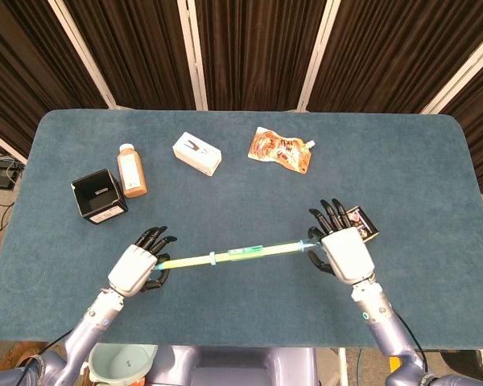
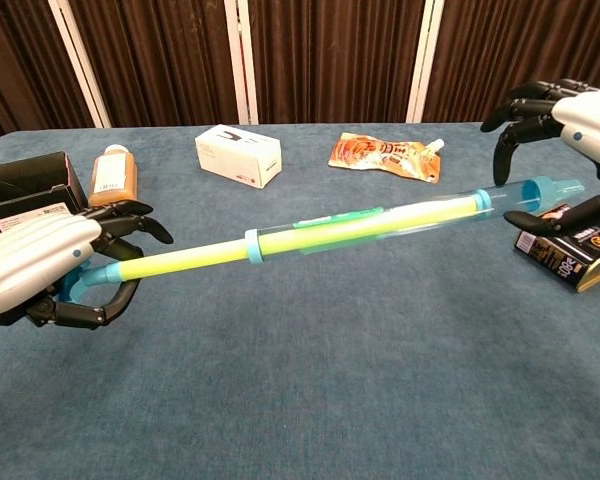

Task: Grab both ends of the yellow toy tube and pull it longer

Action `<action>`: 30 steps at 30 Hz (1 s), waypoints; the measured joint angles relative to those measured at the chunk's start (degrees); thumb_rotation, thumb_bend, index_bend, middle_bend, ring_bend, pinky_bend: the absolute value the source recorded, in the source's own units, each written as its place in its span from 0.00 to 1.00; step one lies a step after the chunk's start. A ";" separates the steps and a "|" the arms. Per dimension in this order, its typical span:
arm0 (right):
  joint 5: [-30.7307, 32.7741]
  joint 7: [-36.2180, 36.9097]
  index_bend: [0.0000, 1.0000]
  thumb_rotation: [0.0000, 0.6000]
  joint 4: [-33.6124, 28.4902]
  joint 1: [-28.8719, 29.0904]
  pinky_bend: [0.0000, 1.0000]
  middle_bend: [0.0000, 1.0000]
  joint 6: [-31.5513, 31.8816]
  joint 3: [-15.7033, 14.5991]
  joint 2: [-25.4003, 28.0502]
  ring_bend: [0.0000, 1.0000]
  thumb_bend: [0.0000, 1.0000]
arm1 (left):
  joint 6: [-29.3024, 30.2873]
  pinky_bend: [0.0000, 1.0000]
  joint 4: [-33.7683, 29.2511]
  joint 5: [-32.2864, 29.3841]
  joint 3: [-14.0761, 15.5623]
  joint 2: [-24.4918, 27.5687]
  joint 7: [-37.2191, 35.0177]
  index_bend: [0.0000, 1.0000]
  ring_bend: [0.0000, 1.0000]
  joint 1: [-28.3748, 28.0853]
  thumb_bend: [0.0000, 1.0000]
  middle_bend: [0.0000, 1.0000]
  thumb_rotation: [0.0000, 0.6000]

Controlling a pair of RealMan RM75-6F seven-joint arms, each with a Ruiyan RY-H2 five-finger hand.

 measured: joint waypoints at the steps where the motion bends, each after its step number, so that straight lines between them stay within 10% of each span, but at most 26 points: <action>1: 0.20 0.07 0.89 1.00 0.13 -0.01 0.00 0.20 0.00 0.11 0.08 0.00 0.53 | 0.20 0.11 -0.09 0.08 0.09 0.26 0.01 0.73 0.05 0.11 0.74 0.20 1.00; 30: 5.30 0.50 0.89 1.00 6.64 1.06 0.00 0.20 -0.44 3.61 0.81 0.00 0.53 | -0.87 0.11 -9.21 0.54 4.27 12.28 -2.01 0.73 0.06 2.27 0.74 0.20 1.00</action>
